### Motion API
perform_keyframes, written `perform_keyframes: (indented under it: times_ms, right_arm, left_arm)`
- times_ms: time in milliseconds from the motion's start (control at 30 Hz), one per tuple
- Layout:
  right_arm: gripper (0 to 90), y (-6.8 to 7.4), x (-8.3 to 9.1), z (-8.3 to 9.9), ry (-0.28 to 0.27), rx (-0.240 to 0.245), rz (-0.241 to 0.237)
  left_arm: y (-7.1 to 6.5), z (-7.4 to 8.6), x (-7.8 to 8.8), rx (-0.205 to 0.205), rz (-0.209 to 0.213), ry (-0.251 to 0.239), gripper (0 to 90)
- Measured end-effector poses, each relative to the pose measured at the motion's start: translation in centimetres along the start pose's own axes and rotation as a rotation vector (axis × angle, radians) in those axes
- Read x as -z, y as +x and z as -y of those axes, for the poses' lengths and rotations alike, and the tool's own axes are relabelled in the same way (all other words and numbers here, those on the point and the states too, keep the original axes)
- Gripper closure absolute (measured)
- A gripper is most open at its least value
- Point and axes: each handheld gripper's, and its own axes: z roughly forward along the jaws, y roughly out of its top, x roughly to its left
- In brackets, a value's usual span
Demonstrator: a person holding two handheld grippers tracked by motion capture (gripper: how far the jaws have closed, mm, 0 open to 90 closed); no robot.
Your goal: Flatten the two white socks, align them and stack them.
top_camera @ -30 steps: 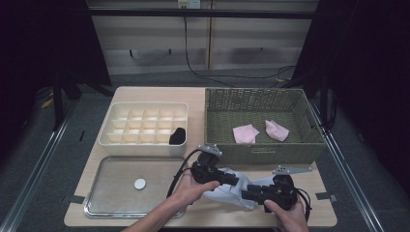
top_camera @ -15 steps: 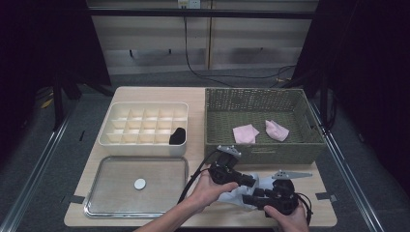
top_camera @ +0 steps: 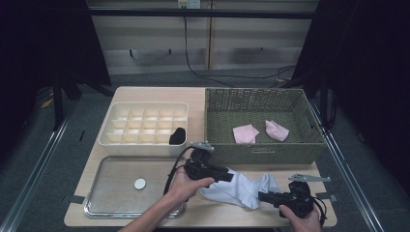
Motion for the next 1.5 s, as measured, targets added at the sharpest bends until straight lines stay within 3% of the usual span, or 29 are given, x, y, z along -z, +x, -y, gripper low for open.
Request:
perform_keyframes:
  times_ms: [100, 167, 300, 367, 400, 500, 567, 733, 867, 1100, 1267, 1367, 1500]
  right_arm:
    - [76.4, -0.5, 0.5, 0.3, 0.001, -0.010, 0.011]
    - [75.4, -0.6, 0.6, 0.4, -0.001, -0.012, 0.014]
    - [71.6, -1.3, 1.3, 0.9, -0.015, -0.026, 0.034]
    - [69.5, -1.5, 1.8, 1.3, -0.020, -0.032, 0.066]
    - [68.5, -1.6, 1.9, 1.4, -0.020, -0.033, 0.069]
    - [64.5, -2.1, 2.7, 1.7, -0.037, -0.055, 0.069]
    - [61.8, -2.6, 3.2, 1.6, -0.052, -0.051, 0.090]
    - [61.6, -4.3, 3.4, 1.2, -0.047, -0.101, 0.107]
    - [60.9, -5.1, 3.7, 1.4, -0.043, -0.136, 0.128]
    - [59.2, -5.9, 4.7, 1.7, -0.054, -0.160, 0.186]
    - [59.5, -6.4, 4.4, 1.2, -0.063, -0.148, 0.210]
    - [60.0, -6.8, 3.7, 0.4, -0.052, -0.155, 0.235]
    - [59.7, -7.0, 2.8, -0.4, -0.023, -0.114, 0.241]
  left_arm:
    - [1.1, 0.7, 1.5, 0.023, -0.055, -0.020, 64.0]
    - [1.6, 1.1, 1.8, 0.030, -0.061, -0.029, 64.1]
    - [3.0, 2.0, 2.1, 0.040, -0.118, -0.012, 65.6]
    - [3.7, 2.1, 2.3, 0.053, -0.125, -0.020, 66.2]
    - [4.1, 2.1, 2.2, 0.072, -0.131, -0.031, 66.4]
    - [4.7, 2.2, 2.0, 0.067, -0.148, -0.015, 68.2]
    - [4.9, 2.3, 1.7, 0.081, -0.137, 0.000, 68.1]
    - [5.1, 2.5, 0.9, 0.067, -0.179, 0.015, 68.9]
    - [5.4, 2.7, 0.4, 0.069, -0.171, 0.014, 70.1]
    - [5.4, 3.1, -0.6, 0.058, -0.182, 0.056, 73.6]
    - [5.3, 3.0, -0.3, 0.046, -0.164, 0.058, 86.5]
    - [5.1, 2.9, -0.1, 0.036, -0.154, 0.058, 87.5]
    - [4.9, 2.9, 0.3, 0.027, -0.152, 0.046, 87.6]
